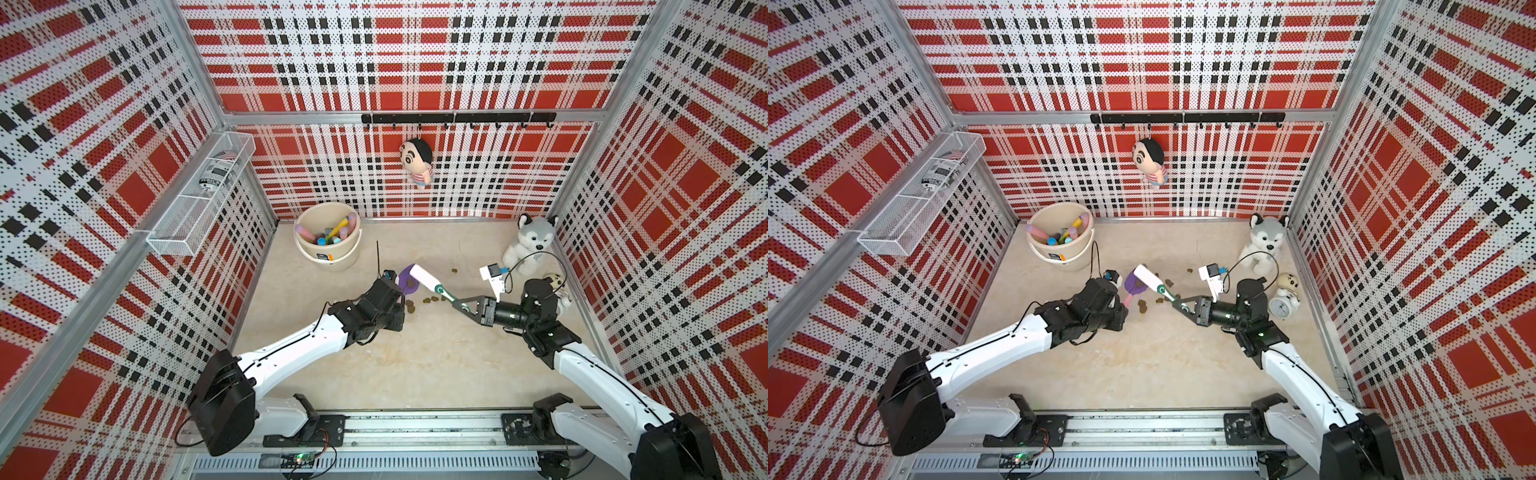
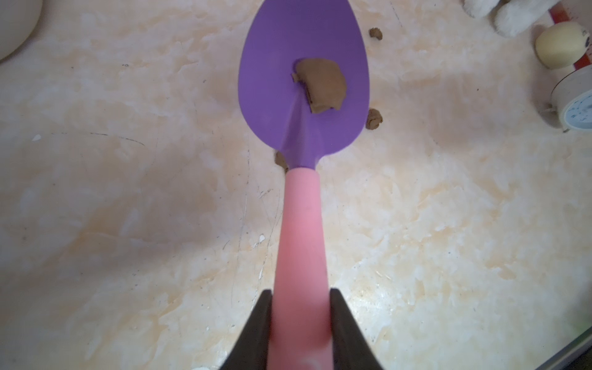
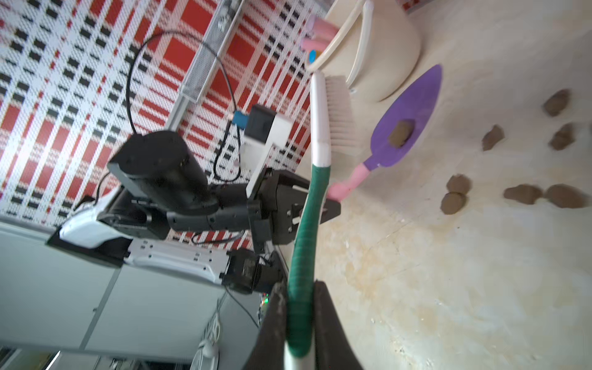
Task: Brush the soil off the hand trowel and place it into the bucket
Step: Brush off the soil from the hand trowel.
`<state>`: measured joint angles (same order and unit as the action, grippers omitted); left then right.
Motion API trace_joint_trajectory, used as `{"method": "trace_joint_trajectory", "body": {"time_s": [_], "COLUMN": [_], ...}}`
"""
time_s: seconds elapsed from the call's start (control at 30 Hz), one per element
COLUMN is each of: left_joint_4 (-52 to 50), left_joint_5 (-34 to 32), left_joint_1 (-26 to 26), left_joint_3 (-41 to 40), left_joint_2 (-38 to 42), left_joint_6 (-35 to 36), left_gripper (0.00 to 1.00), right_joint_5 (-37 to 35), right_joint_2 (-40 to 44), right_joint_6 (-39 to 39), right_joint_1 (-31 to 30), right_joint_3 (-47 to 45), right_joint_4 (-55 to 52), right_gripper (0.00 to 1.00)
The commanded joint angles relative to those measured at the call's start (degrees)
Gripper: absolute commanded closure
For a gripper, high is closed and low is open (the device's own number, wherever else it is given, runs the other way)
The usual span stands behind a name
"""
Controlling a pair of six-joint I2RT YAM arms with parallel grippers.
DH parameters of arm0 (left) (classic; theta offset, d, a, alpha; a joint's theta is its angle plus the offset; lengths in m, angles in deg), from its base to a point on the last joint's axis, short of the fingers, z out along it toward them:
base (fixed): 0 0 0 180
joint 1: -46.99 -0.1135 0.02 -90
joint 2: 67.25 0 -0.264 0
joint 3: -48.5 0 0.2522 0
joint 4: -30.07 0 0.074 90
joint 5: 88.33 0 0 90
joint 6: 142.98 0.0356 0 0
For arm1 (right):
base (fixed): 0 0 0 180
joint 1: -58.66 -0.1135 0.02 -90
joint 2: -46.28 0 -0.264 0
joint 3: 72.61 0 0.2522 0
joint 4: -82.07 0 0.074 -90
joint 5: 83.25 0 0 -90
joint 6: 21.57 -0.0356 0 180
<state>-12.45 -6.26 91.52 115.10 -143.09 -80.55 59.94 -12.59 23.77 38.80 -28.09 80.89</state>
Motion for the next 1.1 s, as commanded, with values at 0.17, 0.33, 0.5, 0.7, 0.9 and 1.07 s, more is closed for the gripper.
{"method": "trace_joint_trajectory", "body": {"time_s": [0.17,0.33,0.5,0.7,0.9,1.07], "left_joint_4": [-2.7,-3.0,-3.5,-3.5,-3.6,-3.5], "left_joint_5": [2.4,2.0,1.6,1.3,0.2,-0.5], "left_joint_1": [-0.7,-0.3,-0.1,-0.1,0.6,0.8], "left_joint_3": [1.0,0.8,0.8,0.2,-0.8,-1.2], "left_joint_2": [1.9,2.1,2.4,2.2,1.8,1.4], "left_joint_6": [2.2,2.2,2.1,2.0,2.0,1.6], "left_gripper": [1.0,1.0,1.0,1.0,1.0,1.0], "right_joint_5": [-1.3,-4.0,-8.3,-13.8,-15.2,-9.1], "right_joint_2": [-9.6,-12.2,-13.0,-10.0,-5.8,-5.8], "right_joint_6": [4.8,5.3,7.2,8.6,8.2,0.5], "right_joint_1": [-2.9,-3.0,-3.0,-2.3,-2.3,-2.9], "right_joint_3": [4.0,3.4,3.1,3.6,4.2,-0.4], "right_joint_4": [-2.8,-2.2,-4.4,-7.7,-8.2,5.5], "right_gripper": [1.0,1.0,1.0,1.0,1.0,1.0]}}
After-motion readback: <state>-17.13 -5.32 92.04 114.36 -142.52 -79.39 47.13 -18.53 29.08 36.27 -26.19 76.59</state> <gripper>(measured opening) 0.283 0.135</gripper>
